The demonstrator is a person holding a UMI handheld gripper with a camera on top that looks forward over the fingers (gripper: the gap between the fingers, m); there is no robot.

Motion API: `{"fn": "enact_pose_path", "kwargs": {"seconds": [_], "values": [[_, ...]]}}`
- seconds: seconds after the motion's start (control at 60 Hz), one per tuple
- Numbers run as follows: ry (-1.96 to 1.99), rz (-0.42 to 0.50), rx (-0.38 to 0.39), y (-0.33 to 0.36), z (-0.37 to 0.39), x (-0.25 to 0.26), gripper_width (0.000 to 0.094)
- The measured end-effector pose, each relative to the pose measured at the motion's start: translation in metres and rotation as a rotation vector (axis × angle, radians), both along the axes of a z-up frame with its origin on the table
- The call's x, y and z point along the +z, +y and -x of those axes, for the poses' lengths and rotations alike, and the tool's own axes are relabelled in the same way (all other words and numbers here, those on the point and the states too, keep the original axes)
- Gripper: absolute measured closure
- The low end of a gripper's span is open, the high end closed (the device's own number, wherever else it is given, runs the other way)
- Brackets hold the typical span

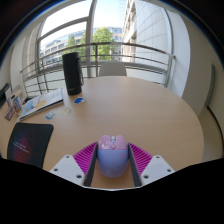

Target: Arrange mouse

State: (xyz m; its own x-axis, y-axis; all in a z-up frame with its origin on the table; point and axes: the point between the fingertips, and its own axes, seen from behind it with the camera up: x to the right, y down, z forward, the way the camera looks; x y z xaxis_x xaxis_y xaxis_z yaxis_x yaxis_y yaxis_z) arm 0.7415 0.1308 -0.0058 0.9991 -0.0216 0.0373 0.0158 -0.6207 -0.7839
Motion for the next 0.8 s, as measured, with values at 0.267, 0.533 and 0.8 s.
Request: {"fn": "enact_pose_path", "kwargs": {"seconds": [0.267,0.533,0.8], "values": [[-0.052,0.020,-0.053,0.001,-0.003,0.007,0.0500],[-0.003,-0.311,-0.114,-0.004,0.052,0.211,0.0500],[0.093,-0.204,0.083,-0.020,0.267,0.164,0.0503]]}}
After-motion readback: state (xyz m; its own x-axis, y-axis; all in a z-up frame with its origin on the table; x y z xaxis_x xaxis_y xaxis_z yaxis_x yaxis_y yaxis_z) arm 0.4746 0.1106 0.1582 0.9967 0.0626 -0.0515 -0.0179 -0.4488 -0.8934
